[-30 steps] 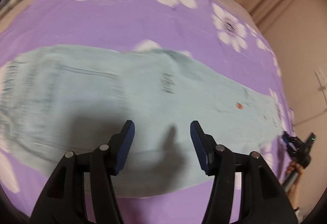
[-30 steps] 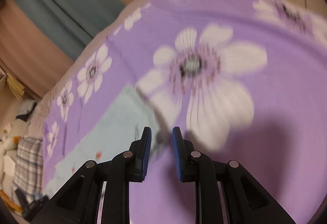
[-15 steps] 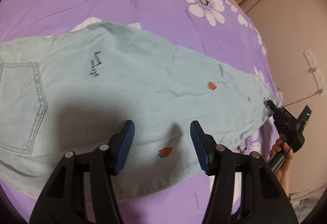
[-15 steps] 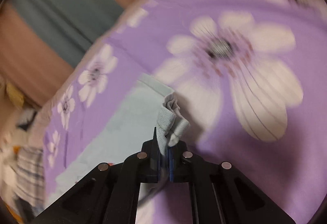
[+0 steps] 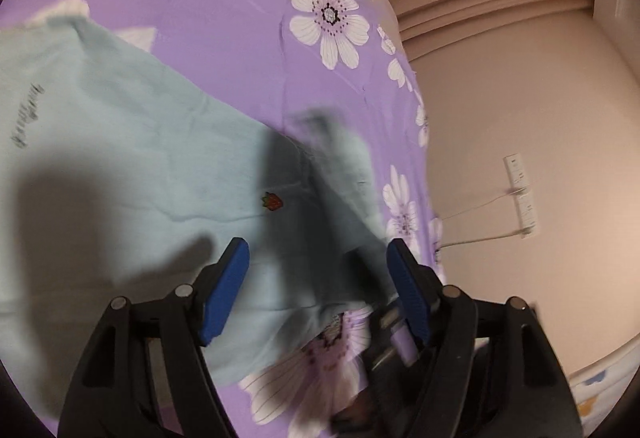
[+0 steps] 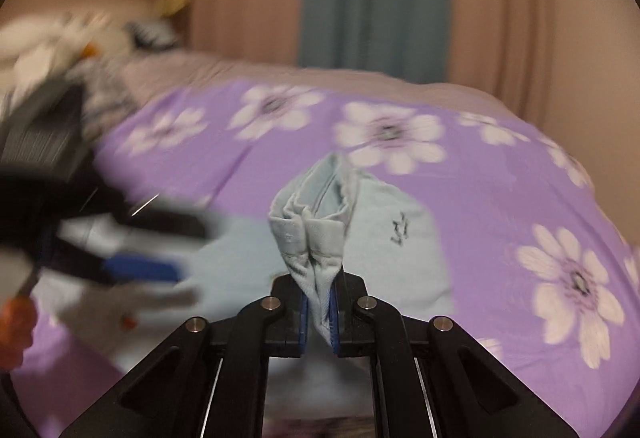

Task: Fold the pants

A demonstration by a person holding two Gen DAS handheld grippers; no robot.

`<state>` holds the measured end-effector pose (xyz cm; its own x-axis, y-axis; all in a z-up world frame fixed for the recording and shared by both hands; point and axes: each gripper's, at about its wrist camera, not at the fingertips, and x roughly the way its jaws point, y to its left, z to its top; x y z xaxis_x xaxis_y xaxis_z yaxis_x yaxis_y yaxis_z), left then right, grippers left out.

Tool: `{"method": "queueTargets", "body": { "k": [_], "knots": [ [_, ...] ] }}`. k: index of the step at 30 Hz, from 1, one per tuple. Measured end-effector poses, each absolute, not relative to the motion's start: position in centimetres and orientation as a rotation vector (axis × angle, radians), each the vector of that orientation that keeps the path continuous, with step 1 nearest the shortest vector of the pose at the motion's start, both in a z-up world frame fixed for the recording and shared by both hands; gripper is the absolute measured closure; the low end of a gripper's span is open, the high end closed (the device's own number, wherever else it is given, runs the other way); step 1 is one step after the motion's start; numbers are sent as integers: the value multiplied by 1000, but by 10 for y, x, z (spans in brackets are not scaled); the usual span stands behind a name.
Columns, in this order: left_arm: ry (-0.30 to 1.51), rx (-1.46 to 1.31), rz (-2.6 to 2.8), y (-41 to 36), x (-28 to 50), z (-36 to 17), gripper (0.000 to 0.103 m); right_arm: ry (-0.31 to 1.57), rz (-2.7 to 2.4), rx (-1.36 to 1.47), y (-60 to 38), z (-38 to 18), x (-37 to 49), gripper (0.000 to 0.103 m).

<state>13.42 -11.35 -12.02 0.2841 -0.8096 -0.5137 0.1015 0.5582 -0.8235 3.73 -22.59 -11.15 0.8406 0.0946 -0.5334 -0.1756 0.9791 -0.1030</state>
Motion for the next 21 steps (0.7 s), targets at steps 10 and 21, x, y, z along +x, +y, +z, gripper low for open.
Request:
{"method": "queueTargets", "body": {
  "k": [10, 21],
  "knots": [
    [1132, -699, -668, -111, 145, -126, 91, 524, 271, -364, -166, -128, 19, 96],
    [1050, -545, -478, -46, 133, -125, 92, 566, 439, -322, -122, -129, 32, 96]
  ]
}}
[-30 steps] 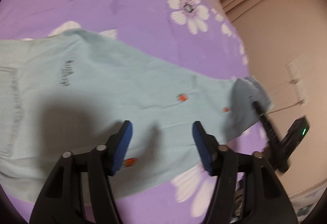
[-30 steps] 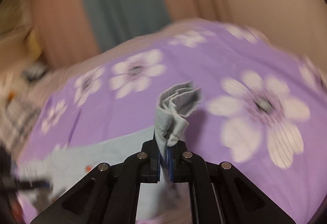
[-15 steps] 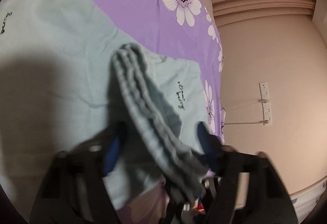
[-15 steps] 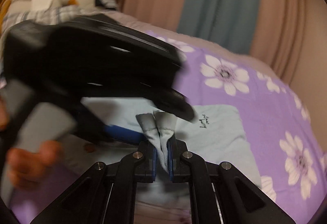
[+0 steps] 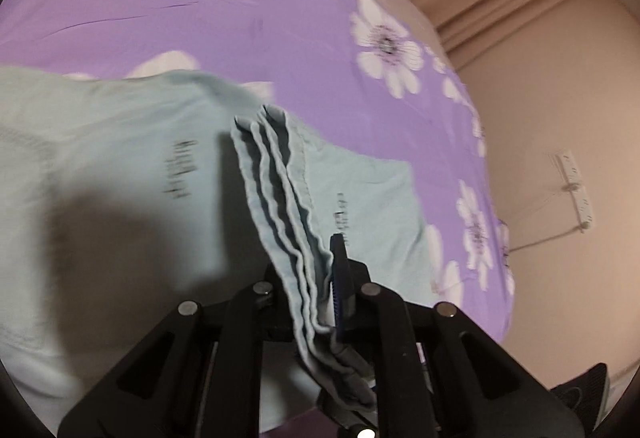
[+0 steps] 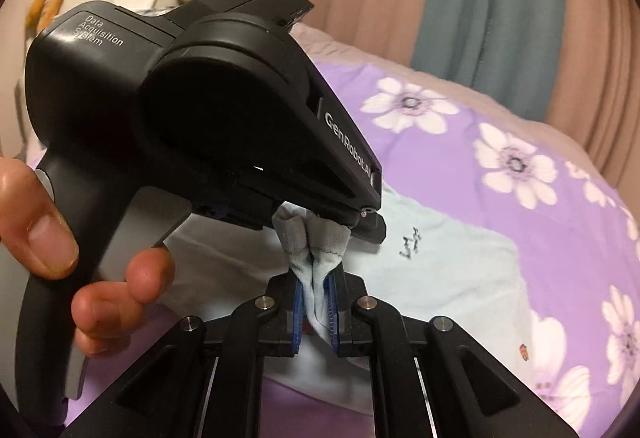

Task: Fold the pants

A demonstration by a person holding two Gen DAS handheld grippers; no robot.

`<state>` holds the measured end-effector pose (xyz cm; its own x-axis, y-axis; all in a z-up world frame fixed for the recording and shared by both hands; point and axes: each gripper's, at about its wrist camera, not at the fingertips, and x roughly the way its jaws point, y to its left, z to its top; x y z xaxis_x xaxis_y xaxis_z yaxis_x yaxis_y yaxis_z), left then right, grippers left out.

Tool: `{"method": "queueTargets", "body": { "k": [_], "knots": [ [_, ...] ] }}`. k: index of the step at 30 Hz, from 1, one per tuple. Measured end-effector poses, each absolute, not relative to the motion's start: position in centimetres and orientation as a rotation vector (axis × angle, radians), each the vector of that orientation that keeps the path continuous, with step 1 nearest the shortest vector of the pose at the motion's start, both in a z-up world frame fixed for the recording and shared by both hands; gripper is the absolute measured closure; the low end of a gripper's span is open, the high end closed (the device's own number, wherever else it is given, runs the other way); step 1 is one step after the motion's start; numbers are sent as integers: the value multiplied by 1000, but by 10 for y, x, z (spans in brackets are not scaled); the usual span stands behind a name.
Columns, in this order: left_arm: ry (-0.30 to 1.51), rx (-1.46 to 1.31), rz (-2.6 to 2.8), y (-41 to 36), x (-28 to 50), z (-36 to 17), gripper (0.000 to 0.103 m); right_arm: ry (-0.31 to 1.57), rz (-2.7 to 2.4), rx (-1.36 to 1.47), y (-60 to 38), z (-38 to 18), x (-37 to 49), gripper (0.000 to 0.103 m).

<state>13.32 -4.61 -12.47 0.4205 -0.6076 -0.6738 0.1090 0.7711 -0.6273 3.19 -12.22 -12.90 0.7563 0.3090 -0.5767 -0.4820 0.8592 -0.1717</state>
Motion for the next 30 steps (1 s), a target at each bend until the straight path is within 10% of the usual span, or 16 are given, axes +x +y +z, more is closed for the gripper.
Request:
{"method": "queueTargets", "body": {
  "k": [4, 12, 22, 30],
  "knots": [
    [1102, -507, -439, -32, 131, -138, 87, 595, 472, -370, -110, -135, 37, 96],
    [1062, -515, -338, 13, 114, -127, 78, 753, 597, -213, -146, -126, 53, 64],
    [1009, -413, -515, -42, 101, -92, 78, 816, 343, 58, -242, -107, 93, 64],
    [1083, -312, -394, -41, 95, -138, 99, 883, 383, -11, -208, -127, 79, 87]
  ]
}}
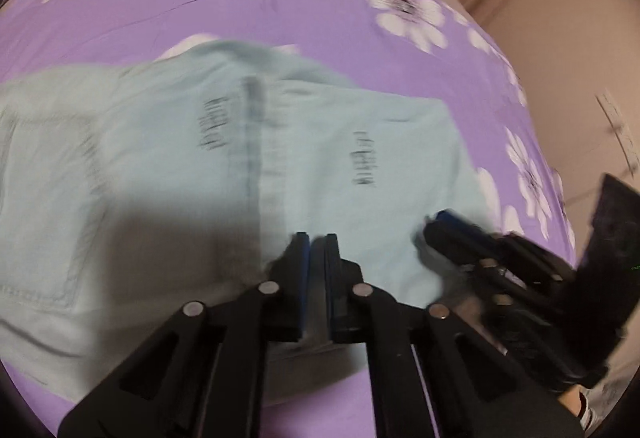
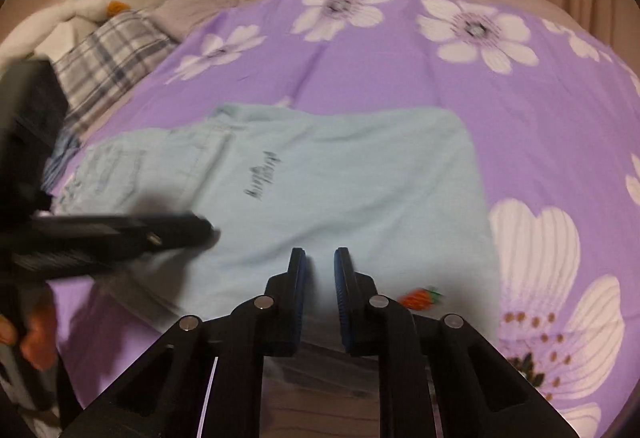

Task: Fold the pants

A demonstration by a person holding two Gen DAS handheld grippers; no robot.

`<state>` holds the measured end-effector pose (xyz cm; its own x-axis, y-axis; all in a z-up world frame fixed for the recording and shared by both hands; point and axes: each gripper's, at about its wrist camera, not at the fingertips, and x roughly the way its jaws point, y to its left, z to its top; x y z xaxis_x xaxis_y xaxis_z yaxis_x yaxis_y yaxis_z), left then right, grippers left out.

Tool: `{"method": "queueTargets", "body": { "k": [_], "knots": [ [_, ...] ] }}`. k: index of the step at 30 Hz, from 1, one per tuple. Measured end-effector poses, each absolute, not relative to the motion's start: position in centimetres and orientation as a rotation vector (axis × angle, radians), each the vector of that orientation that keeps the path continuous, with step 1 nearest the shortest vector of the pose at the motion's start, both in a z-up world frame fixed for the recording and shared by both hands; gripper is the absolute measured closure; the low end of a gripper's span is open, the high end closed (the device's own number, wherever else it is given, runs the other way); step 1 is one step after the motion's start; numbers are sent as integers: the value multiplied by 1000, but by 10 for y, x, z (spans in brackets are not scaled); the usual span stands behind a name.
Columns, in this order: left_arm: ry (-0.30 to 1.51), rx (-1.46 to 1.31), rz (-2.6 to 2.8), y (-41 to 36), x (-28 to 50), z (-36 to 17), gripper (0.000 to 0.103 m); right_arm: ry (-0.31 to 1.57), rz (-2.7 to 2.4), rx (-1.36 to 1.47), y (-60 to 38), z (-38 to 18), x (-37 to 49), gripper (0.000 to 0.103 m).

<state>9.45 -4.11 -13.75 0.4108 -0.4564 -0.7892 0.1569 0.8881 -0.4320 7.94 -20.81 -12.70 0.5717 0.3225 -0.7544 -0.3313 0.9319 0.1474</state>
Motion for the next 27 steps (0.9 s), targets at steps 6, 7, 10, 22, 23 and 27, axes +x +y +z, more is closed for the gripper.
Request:
{"method": "queueTargets", "body": {
  "k": [6, 7, 10, 22, 23, 27],
  "knots": [
    [1081, -358, -397, -20, 85, -139, 101, 892, 533, -73, -157, -125, 102, 87],
    [1076, -353, -395, -20, 81, -138, 101, 915, 558, -74, -147, -129, 109, 87],
    [1078, -367, -399, -17, 82, -140, 101, 973, 578, -75, -120, -141, 136, 87],
    [1087, -408, -391, -10, 81, -140, 101, 1036, 584, 89, -112, -144, 153, 89],
    [1087, -410, -390, -9, 80, -139, 101, 1025, 592, 86, -112, -142, 148, 89],
    [1083, -402, -384, -1, 69, -132, 91, 970, 573, -22, -112, -133, 109, 89]
  ]
}}
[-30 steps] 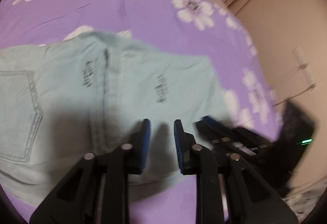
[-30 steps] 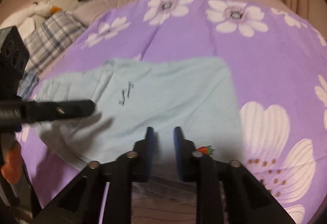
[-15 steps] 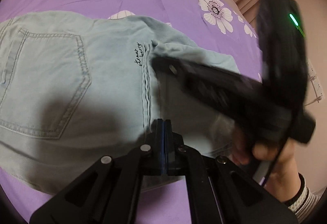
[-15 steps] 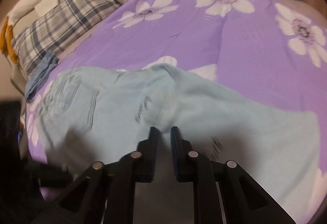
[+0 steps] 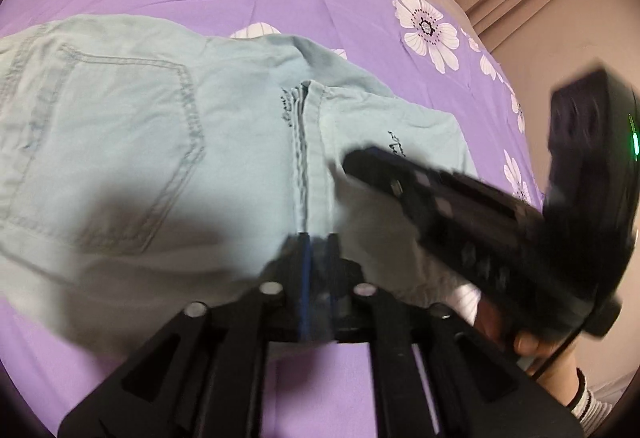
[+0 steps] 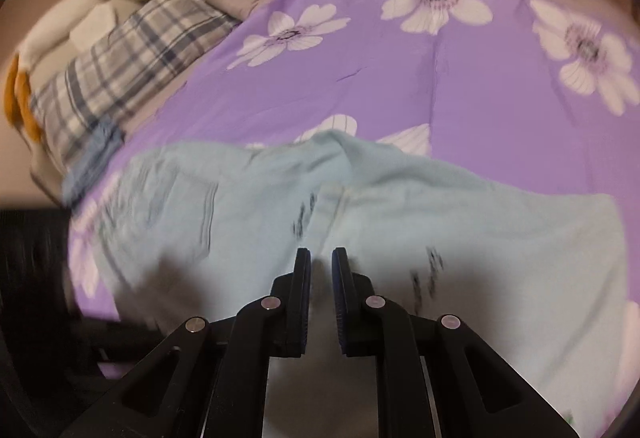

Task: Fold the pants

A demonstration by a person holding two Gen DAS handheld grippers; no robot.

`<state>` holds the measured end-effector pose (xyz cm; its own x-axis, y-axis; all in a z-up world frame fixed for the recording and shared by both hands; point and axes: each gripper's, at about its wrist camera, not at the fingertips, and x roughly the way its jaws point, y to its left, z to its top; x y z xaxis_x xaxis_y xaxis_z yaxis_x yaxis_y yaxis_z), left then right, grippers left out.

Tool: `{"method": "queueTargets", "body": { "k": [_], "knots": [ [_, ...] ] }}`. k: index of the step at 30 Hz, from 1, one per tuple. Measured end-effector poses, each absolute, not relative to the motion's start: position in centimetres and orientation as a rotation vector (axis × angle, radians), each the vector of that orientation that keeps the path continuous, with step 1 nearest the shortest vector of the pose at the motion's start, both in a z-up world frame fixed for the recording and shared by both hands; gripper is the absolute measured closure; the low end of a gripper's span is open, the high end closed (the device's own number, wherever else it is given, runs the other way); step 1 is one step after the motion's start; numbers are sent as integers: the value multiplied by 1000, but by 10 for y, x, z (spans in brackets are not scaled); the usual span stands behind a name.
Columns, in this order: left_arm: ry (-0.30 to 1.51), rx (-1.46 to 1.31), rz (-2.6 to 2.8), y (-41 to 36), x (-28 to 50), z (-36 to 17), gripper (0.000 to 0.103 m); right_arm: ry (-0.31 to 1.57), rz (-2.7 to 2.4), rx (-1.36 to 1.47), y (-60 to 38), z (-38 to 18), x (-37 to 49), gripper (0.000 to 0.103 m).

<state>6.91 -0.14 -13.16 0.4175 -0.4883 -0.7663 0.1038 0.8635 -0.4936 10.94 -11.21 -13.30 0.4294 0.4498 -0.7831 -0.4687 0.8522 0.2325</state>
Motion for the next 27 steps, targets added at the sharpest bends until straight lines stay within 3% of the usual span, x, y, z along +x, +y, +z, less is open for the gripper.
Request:
{"method": "queueTargets", "body": {
  "k": [9, 11, 16, 20, 27],
  "knots": [
    [1016, -488, -296, 60, 12, -112, 86, 942, 581, -179, -95, -139, 51, 89],
    [990, -517, -230, 77, 4, -108, 73, 950, 589, -111, -101, -132, 50, 89],
    [971, -711, -119, 127, -8, -121, 65, 924, 613, 52, -119, -118, 43, 89],
    [950, -877, -52, 149, -10, -136, 51, 929, 620, 63, -116, -118, 38, 88],
    [844, -977, -5, 167, 0, -142, 46, 945, 638, 104, -119, -120, 36, 82]
  ]
}}
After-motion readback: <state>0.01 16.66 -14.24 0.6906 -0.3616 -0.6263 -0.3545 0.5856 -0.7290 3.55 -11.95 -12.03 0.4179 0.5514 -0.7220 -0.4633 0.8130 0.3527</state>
